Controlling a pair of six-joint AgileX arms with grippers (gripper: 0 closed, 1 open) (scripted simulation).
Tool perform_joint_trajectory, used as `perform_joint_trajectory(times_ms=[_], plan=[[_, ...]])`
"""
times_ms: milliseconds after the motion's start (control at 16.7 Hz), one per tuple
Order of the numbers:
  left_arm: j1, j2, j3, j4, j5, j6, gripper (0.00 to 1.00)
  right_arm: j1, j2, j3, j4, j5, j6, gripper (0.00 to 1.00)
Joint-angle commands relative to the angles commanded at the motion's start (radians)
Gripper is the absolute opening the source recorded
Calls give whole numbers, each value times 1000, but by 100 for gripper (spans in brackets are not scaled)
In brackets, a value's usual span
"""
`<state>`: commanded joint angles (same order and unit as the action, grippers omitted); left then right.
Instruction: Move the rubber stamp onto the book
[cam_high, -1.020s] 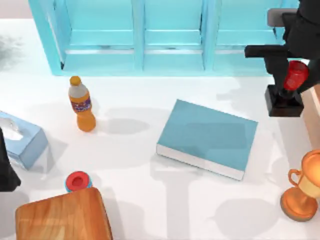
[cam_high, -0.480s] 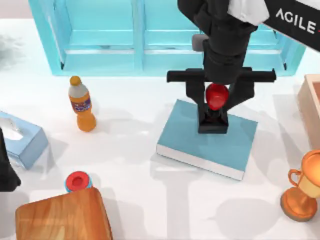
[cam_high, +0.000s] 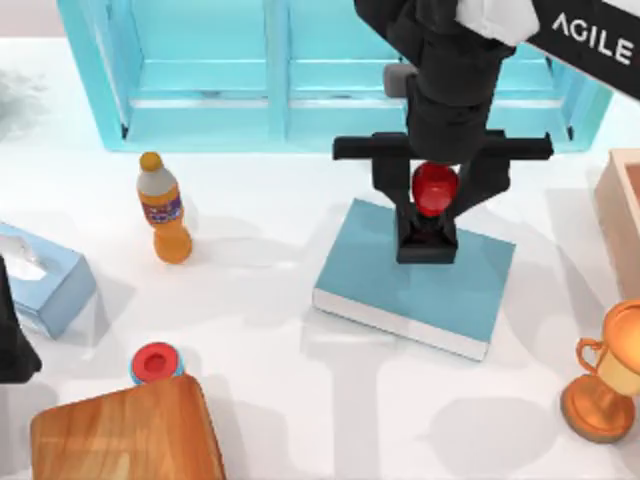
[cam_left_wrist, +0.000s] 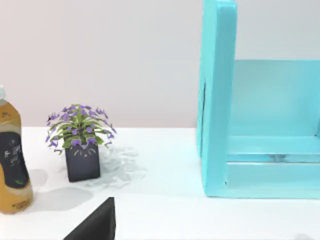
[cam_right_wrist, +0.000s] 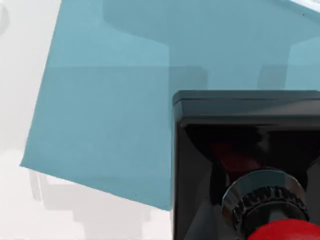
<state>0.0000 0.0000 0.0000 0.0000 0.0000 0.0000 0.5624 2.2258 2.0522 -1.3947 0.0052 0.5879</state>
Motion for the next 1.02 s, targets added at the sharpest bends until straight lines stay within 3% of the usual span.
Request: perform_joint_trajectory(times_ms=[180,960,1020], plan=[[0,0,0,0,0,0,100,0,0,0,0,0,0,0],[0,0,0,0,0,0,100,0,0,0,0,0,0,98],[0,0,0,0,0,0,100,0,0,0,0,0,0,100]])
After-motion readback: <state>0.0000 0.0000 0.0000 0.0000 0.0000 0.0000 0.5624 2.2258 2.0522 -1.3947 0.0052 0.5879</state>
